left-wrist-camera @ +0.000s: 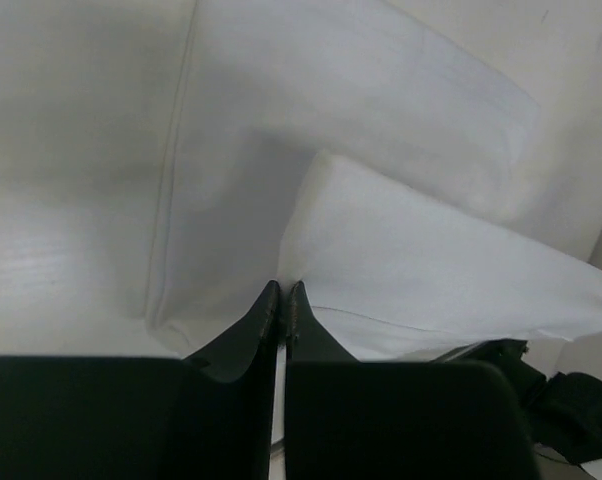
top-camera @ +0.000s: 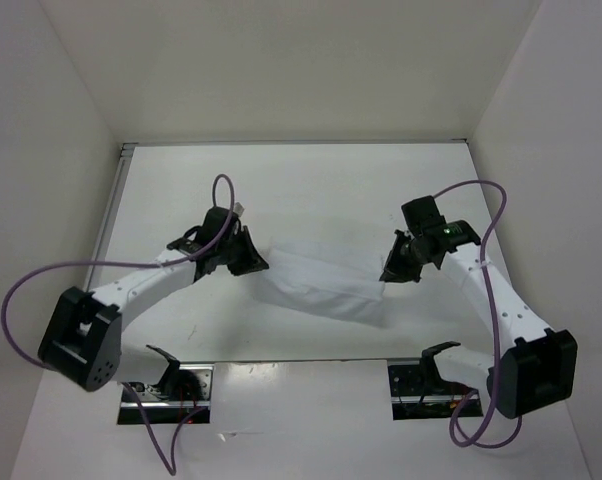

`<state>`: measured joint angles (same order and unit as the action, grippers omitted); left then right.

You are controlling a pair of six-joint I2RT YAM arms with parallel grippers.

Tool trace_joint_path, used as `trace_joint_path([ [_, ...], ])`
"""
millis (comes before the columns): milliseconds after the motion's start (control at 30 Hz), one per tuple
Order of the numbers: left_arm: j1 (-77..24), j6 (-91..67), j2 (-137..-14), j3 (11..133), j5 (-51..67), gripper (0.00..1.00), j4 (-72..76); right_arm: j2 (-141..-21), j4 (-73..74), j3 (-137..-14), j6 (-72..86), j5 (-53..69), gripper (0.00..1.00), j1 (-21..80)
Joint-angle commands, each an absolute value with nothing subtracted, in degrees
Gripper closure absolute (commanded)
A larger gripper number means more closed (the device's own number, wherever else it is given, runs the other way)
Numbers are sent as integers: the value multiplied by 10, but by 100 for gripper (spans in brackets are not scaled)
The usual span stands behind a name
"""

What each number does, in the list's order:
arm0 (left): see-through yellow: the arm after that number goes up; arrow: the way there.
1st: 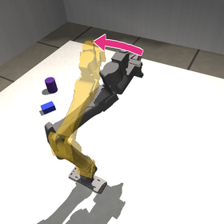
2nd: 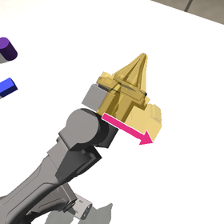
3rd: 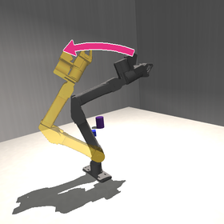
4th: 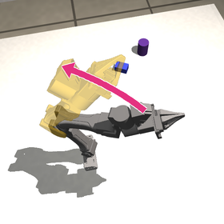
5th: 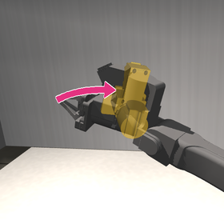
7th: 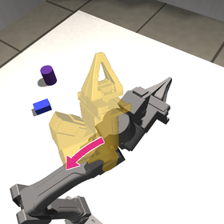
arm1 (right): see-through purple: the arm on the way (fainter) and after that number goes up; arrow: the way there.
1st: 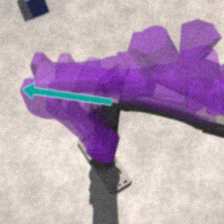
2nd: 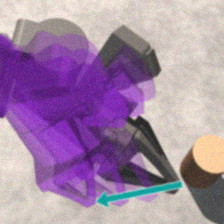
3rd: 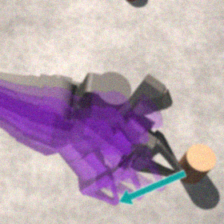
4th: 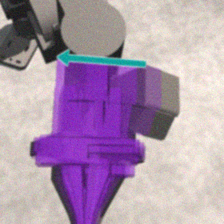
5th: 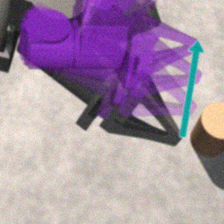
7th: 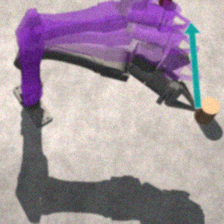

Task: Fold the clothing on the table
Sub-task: Fold the skirt

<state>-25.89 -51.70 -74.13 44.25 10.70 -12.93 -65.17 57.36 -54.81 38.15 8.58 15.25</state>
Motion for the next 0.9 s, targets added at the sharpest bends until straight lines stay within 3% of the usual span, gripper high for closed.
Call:
trace_joint_path([
  [0,-258,-472,-808,508,68,100,-119,-676,532,-604,384,8,100,155],
  [267,-258,-457,-890,577,56,100,-112,-741,477,-616,367,-29,100,149],
  [867,-258,-468,-932,577,62,100,-112,-852,371,-621,338,-41,100,128],
])
